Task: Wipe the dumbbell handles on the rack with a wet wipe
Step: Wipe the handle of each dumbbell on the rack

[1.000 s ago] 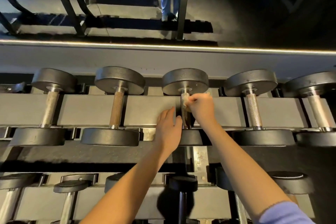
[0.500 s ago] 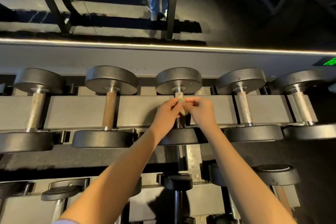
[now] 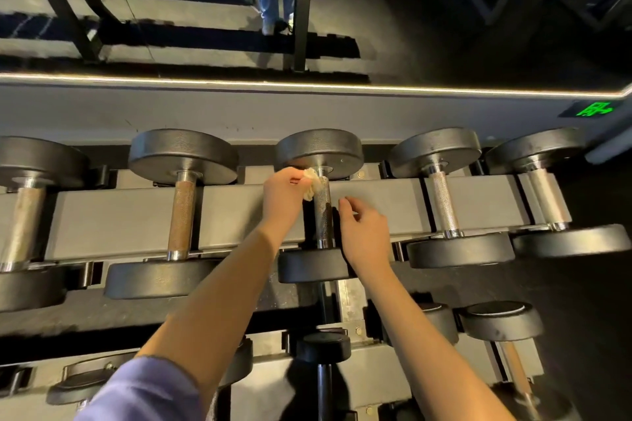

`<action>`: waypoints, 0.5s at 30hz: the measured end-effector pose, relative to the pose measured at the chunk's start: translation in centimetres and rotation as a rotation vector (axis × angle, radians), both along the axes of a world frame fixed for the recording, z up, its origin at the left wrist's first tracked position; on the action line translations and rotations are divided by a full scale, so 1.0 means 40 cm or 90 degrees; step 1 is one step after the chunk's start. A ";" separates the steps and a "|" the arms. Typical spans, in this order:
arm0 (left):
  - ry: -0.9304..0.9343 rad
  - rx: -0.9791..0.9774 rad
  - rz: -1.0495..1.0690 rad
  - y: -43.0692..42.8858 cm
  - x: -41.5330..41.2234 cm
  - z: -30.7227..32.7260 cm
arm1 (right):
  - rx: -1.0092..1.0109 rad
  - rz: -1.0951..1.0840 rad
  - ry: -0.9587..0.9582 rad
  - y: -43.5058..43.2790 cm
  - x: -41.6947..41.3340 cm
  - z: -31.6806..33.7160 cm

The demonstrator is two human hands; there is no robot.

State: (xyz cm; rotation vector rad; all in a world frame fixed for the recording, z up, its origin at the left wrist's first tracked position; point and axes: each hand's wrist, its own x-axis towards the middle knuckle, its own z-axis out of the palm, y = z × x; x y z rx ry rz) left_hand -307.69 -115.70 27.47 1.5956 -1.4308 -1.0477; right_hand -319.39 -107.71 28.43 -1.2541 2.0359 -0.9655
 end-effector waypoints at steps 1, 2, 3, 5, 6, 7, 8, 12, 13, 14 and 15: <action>-0.003 0.004 -0.004 0.008 -0.007 -0.006 | -0.004 -0.003 0.001 0.000 -0.001 -0.002; 0.002 0.008 -0.006 0.021 -0.012 -0.013 | -0.008 -0.004 0.003 0.002 -0.002 -0.004; 0.015 0.015 -0.008 0.035 -0.013 -0.025 | -0.007 -0.005 0.006 0.003 -0.002 -0.006; 0.036 0.038 -0.026 0.065 -0.007 -0.041 | -0.003 -0.007 0.012 0.002 -0.002 -0.008; 0.033 0.046 -0.040 0.077 -0.003 -0.046 | 0.001 -0.007 0.014 0.001 -0.002 -0.006; 0.030 0.048 -0.052 0.083 0.000 -0.047 | 0.001 -0.007 0.016 0.002 -0.001 -0.005; 0.020 0.047 -0.059 0.083 0.004 -0.047 | 0.001 -0.006 0.017 0.003 0.000 -0.001; 0.059 0.063 -0.053 0.043 0.009 -0.030 | 0.004 -0.004 0.016 0.007 0.005 0.013; 0.067 0.065 -0.043 0.028 0.007 -0.024 | 0.005 -0.004 0.016 0.008 0.006 0.015; 0.059 0.064 -0.037 0.017 0.005 -0.018 | 0.003 -0.005 0.018 0.009 0.007 0.018; 0.054 0.067 -0.035 0.008 0.002 -0.013 | -0.002 -0.007 0.021 0.009 0.008 0.019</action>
